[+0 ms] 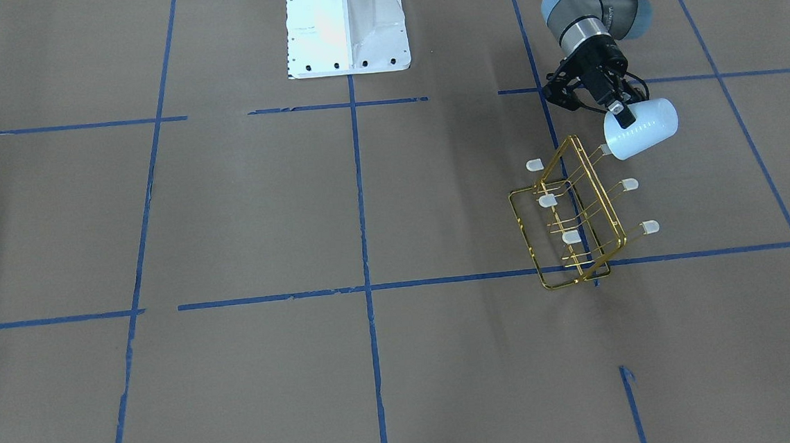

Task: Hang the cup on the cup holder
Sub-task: 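Lower the cup onto a white-tipped peg of the gold rack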

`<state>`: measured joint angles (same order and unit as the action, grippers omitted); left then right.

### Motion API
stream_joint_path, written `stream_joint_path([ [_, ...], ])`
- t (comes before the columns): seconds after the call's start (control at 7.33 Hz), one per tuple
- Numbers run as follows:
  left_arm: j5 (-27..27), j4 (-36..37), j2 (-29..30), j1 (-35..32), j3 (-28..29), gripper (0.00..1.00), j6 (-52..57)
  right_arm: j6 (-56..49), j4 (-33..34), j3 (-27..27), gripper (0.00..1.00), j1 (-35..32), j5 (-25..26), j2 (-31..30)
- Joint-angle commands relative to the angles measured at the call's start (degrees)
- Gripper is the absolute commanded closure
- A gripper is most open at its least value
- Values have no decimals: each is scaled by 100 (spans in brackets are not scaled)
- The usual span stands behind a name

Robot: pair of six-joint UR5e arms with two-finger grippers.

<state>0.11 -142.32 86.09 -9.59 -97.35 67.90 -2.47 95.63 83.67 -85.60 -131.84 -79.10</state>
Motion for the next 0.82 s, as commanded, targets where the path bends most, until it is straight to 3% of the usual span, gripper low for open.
stream_joint_path([
  [0.0, 7, 2, 84, 1, 189, 71, 4, 1, 0, 0, 0, 0, 0, 0],
  [0.41, -2, 2, 259, 1, 400, 71, 4, -8, 0, 0, 0, 0, 0, 0],
  [0.55, -2, 2, 260, 1, 401, 65, 4, 1, 0, 0, 0, 0, 0, 0],
  [0.68, -2, -7, 260, -8, 401, 1, 4, 1, 0, 0, 0, 0, 0, 0],
])
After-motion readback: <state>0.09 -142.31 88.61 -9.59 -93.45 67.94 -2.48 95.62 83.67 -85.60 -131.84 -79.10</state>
